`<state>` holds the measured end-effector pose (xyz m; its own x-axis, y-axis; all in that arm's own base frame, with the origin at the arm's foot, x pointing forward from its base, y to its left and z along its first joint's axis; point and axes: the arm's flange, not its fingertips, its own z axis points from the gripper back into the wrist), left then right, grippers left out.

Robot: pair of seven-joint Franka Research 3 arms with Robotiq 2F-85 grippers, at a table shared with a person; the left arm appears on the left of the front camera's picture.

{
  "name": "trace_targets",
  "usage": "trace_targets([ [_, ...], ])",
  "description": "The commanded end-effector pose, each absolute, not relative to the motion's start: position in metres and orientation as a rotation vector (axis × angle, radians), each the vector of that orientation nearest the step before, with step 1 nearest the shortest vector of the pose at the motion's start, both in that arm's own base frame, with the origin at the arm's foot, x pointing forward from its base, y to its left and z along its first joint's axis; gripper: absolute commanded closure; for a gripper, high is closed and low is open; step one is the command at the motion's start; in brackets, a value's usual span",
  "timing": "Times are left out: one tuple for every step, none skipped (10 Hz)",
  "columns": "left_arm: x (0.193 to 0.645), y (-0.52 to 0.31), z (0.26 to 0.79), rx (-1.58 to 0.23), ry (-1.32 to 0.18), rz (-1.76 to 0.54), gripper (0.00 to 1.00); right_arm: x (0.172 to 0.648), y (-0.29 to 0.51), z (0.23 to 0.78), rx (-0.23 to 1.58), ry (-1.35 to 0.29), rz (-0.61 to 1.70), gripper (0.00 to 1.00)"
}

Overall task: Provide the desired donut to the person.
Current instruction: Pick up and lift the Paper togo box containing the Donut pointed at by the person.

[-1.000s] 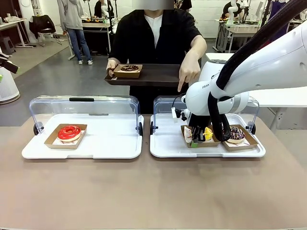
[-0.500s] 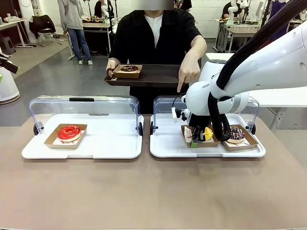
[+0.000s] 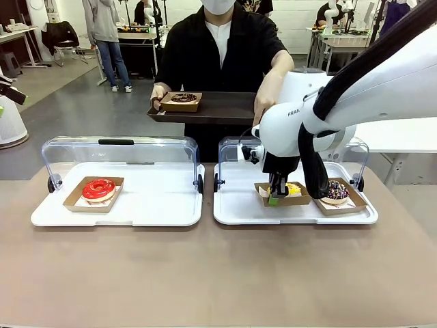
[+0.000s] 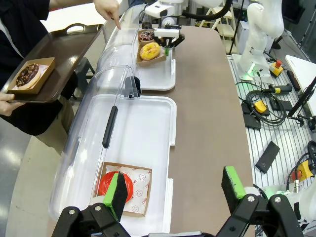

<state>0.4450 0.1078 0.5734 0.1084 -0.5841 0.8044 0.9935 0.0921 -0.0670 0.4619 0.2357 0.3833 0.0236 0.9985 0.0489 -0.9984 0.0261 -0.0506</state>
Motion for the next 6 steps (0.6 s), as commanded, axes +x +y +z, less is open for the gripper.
trace_targets([
  [0.443, 0.108, 0.574, -0.740, -0.711, -1.329, 0.00, 0.426, 0.243, 0.417, -0.068, 0.000, 1.486, 1.00],
  [0.443, 0.108, 0.574, -0.740, -0.711, -1.329, 0.00, 0.408, 0.248, 0.439, -0.090, 0.032, 1.465, 1.00],
  [0.443, 0.108, 0.574, -0.740, -0.711, -1.329, 0.00, 0.393, 0.250, 0.461, -0.114, 0.031, 1.478, 1.00],
  [0.443, 0.108, 0.574, -0.740, -0.711, -1.329, 0.00, 0.381, 0.254, 0.485, -0.125, 0.024, 1.474, 1.00],
  [0.443, 0.108, 0.574, -0.740, -0.711, -1.329, 0.00, 0.373, 0.257, 0.512, -0.126, 0.009, 1.474, 1.00],
  [0.443, 0.108, 0.574, -0.740, -0.711, -1.329, 0.00, 0.369, 0.263, 0.544, -0.151, -0.010, 1.466, 1.00],
])
